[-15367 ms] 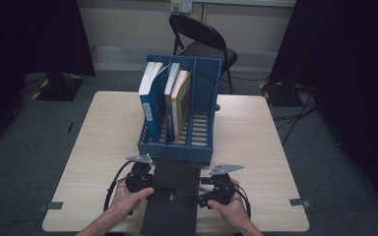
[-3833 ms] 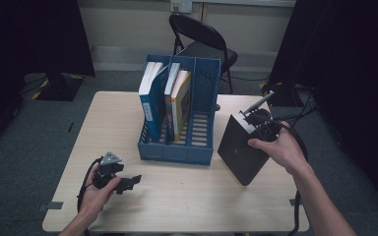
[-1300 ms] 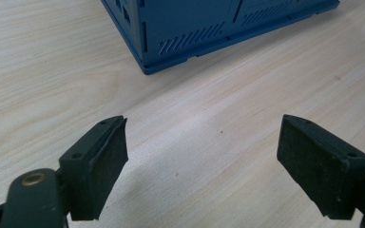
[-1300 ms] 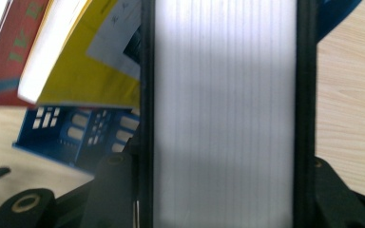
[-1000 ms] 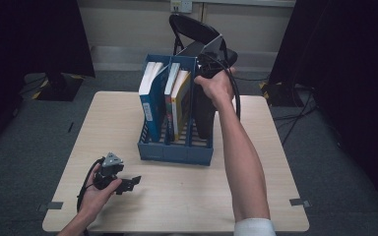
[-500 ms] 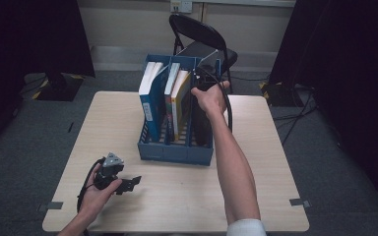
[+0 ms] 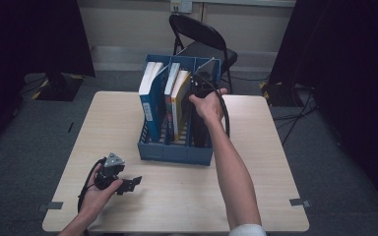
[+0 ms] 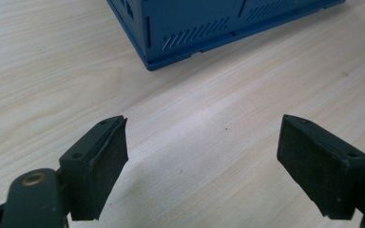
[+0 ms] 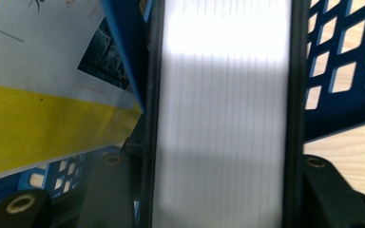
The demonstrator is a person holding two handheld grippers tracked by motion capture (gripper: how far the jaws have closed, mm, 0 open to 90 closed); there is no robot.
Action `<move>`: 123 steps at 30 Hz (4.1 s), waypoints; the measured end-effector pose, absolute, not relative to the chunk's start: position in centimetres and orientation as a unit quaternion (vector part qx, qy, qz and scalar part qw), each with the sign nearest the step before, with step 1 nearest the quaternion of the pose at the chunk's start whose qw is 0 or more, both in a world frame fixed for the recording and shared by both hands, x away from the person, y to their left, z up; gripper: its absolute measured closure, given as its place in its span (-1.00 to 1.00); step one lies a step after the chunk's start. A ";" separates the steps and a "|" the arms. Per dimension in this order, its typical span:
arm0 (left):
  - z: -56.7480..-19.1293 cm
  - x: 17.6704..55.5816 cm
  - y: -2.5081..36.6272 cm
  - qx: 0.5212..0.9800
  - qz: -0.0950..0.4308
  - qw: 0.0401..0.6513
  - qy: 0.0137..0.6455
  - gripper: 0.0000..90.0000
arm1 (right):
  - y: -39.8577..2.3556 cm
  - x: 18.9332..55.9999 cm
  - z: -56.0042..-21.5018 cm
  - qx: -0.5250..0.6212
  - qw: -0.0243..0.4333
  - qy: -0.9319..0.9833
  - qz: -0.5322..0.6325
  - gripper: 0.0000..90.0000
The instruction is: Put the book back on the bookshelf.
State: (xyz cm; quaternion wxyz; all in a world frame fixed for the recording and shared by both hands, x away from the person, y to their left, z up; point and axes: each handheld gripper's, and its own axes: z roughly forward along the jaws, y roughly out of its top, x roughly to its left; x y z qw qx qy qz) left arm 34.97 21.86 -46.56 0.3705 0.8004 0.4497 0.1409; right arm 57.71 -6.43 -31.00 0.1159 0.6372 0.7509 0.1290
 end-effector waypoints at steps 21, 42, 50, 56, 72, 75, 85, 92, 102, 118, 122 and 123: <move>-46.4 35.1 21.9 0.800 0.143 0.366 0.453 -0.62 | -8.0 52.4 -32.0 0.556 0.134 0.791 0.215 -0.16; -46.2 34.9 22.1 0.792 0.142 0.376 0.460 -0.62 | -11.9 47.0 -36.6 0.498 0.177 0.754 0.390 0.03; -46.2 34.9 22.1 0.792 0.140 0.376 0.460 -0.62 | -11.9 46.4 -38.0 0.500 0.184 0.742 0.406 -0.03; -46.3 35.0 22.1 0.793 0.141 0.374 0.459 -0.62 | -11.6 47.1 -38.8 0.515 0.187 0.730 0.409 0.04; -46.3 35.0 22.2 0.793 0.142 0.373 0.460 -0.62 | -10.0 49.0 -38.6 0.523 0.209 0.725 0.397 0.04; -46.3 35.0 22.2 0.794 0.143 0.373 0.459 -0.62 | -9.9 49.4 -38.6 0.523 0.211 0.723 0.399 0.04; -46.3 35.0 22.2 0.793 0.142 0.374 0.460 -0.62 | -9.7 50.3 -38.6 0.523 0.210 0.724 0.398 0.02; -46.2 34.9 22.2 0.791 0.143 0.376 0.461 -0.62 | -9.7 50.7 -38.4 0.514 0.214 0.732 0.392 0.01; -46.2 35.2 22.3 0.791 0.142 0.375 0.463 -0.62 | -10.2 51.6 -38.4 0.501 0.213 0.740 0.394 0.02; -46.4 35.4 22.2 0.793 0.142 0.375 0.458 -0.62 | -10.8 51.9 -38.5 0.495 0.193 0.747 0.400 -0.03; -46.4 35.4 22.3 0.791 0.143 0.380 0.458 -0.62 | -11.0 51.5 -38.2 0.487 0.183 0.750 0.409 -0.19; -46.4 35.4 22.4 0.792 0.144 0.378 0.457 -0.62 | -11.0 51.4 -38.1 0.485 0.181 0.751 0.411 -0.23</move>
